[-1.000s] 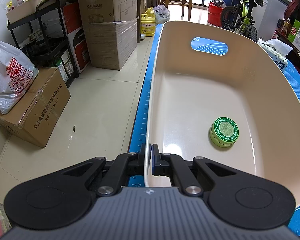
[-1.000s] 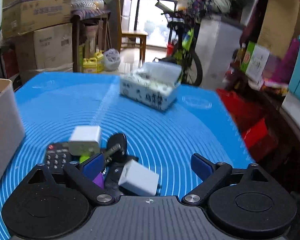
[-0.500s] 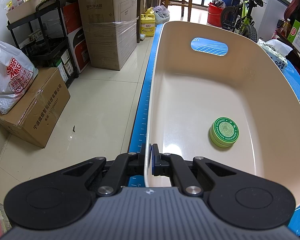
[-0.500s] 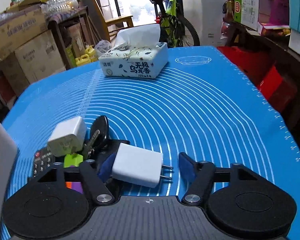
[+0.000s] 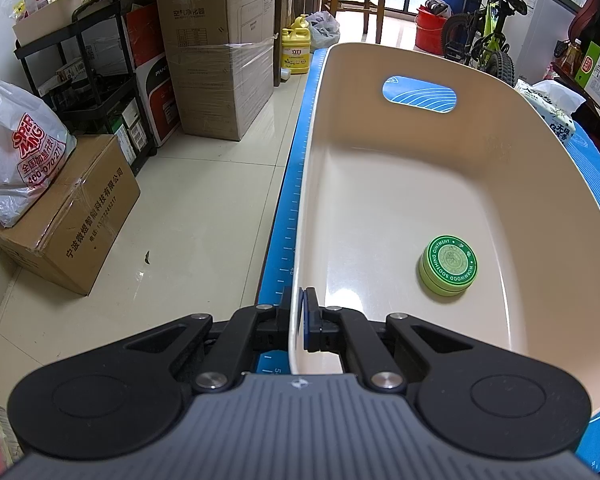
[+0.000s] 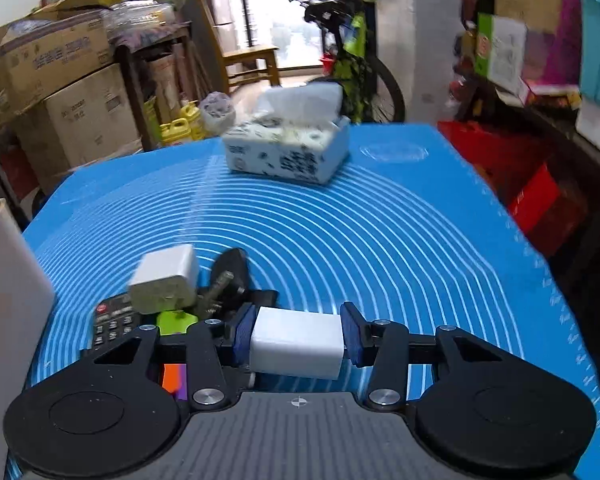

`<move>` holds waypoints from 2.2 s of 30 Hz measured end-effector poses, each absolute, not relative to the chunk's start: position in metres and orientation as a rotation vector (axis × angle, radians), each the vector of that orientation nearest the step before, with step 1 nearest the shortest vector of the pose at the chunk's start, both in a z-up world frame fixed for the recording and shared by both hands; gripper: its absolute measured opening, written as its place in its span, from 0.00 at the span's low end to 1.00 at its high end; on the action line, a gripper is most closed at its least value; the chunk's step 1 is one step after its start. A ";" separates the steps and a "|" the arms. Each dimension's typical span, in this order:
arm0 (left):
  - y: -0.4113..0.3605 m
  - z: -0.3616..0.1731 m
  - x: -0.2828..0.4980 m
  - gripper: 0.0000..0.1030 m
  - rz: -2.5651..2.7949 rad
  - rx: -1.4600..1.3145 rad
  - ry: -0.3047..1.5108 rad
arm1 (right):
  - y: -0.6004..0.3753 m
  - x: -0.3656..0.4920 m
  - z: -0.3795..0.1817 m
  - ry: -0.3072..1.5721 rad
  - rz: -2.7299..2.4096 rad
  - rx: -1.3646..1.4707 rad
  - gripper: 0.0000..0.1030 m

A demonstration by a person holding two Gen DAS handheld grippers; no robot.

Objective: Organize rigid objects
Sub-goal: 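Move the right tool back to the items and grasp a white charger, then carry the white charger into the bin and release it beside the tin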

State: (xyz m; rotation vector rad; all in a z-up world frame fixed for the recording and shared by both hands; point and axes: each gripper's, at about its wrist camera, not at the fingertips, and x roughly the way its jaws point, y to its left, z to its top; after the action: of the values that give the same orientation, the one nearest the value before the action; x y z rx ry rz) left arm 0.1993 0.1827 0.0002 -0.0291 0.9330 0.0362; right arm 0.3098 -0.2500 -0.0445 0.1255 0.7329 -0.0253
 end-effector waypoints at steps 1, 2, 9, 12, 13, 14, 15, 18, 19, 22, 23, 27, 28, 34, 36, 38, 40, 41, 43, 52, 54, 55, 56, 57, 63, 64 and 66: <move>0.183 0.000 0.199 0.04 0.036 -0.029 0.933 | -0.248 0.309 -0.041 0.729 -0.023 0.127 0.49; 0.183 0.000 0.199 0.04 0.035 -0.030 0.933 | -0.247 0.307 -0.037 0.721 -0.017 0.134 0.49; 0.183 0.000 0.199 0.04 0.036 -0.030 0.933 | -0.214 0.285 0.006 0.618 0.066 0.067 0.49; 0.183 0.000 0.199 0.04 0.035 -0.030 0.933 | -0.192 0.275 0.033 0.554 0.131 0.037 0.49; 0.183 0.000 0.199 0.04 0.035 -0.030 0.933 | -0.184 0.272 0.041 0.535 0.156 0.028 0.49; 0.183 0.000 0.199 0.04 0.035 -0.030 0.933 | -0.173 0.269 0.050 0.516 0.186 0.018 0.49; 0.183 0.000 0.199 0.04 0.035 -0.030 0.933 | -0.164 0.267 0.057 0.504 0.212 0.009 0.49; 0.183 0.000 0.199 0.04 0.034 -0.029 0.932 | -0.134 0.261 0.071 0.469 0.285 -0.029 0.49; 0.183 0.000 0.199 0.04 0.034 -0.030 0.932 | -0.122 0.258 0.074 0.458 0.315 -0.042 0.49; 0.183 0.000 0.199 0.04 0.034 -0.030 0.932 | -0.088 0.254 0.078 0.449 0.388 -0.085 0.49; 0.183 0.000 0.199 0.04 0.034 -0.031 0.932 | -0.077 0.254 0.078 0.447 0.406 -0.101 0.49; 0.184 0.000 0.199 0.04 0.035 -0.030 0.932 | -0.036 0.253 0.073 0.457 0.470 -0.165 0.49; 0.184 0.000 0.199 0.04 0.034 -0.029 0.932 | -0.025 0.252 0.071 0.460 0.479 -0.188 0.49; 0.184 0.000 0.199 0.04 0.034 -0.031 0.932 | 0.031 0.259 0.050 0.542 0.538 -0.337 0.49; 0.184 0.000 0.199 0.04 0.034 -0.031 0.932 | 0.045 0.261 0.041 0.582 0.556 -0.385 0.49; 0.184 0.000 0.199 0.04 0.034 -0.031 0.932 | 0.055 0.261 0.034 0.616 0.569 -0.413 0.49; 0.184 0.000 0.199 0.04 0.034 -0.031 0.932 | 0.064 0.264 0.027 0.647 0.565 -0.439 0.49; 0.184 0.000 0.199 0.04 0.034 -0.031 0.932 | 0.065 0.265 0.025 0.657 0.564 -0.447 0.49; 0.184 0.000 0.199 0.04 0.034 -0.032 0.932 | 0.069 0.268 0.020 0.692 0.566 -0.467 0.49; 0.181 0.001 0.200 0.04 0.036 -0.029 0.929 | 0.079 0.279 0.001 0.843 0.582 -0.558 0.49; 0.182 0.001 0.200 0.04 0.036 -0.029 0.929 | 0.079 0.280 -0.001 0.866 0.583 -0.558 0.49; 0.182 0.001 0.199 0.04 0.035 -0.029 0.929 | 0.079 0.280 -0.001 0.864 0.577 -0.559 0.54; 0.182 0.001 0.199 0.04 0.035 -0.029 0.929 | 0.079 0.281 0.000 0.861 0.578 -0.557 0.54; 0.182 0.001 0.199 0.04 0.035 -0.028 0.929 | 0.079 0.280 0.000 0.857 0.580 -0.556 0.56; 0.181 0.001 0.200 0.04 0.034 -0.031 0.929 | 0.077 0.280 0.003 0.831 0.576 -0.553 0.64; 0.180 0.001 0.200 0.04 0.034 -0.032 0.929 | 0.075 0.279 0.004 0.822 0.574 -0.549 0.66; 0.180 0.001 0.200 0.04 0.035 -0.031 0.929 | 0.073 0.279 0.005 0.810 0.572 -0.539 0.68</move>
State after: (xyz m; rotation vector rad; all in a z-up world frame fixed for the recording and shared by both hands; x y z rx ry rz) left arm 0.1998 0.1796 0.0012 -0.0305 0.9287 0.0346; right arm 0.2785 0.0730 0.0050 -0.5390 0.8096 0.5724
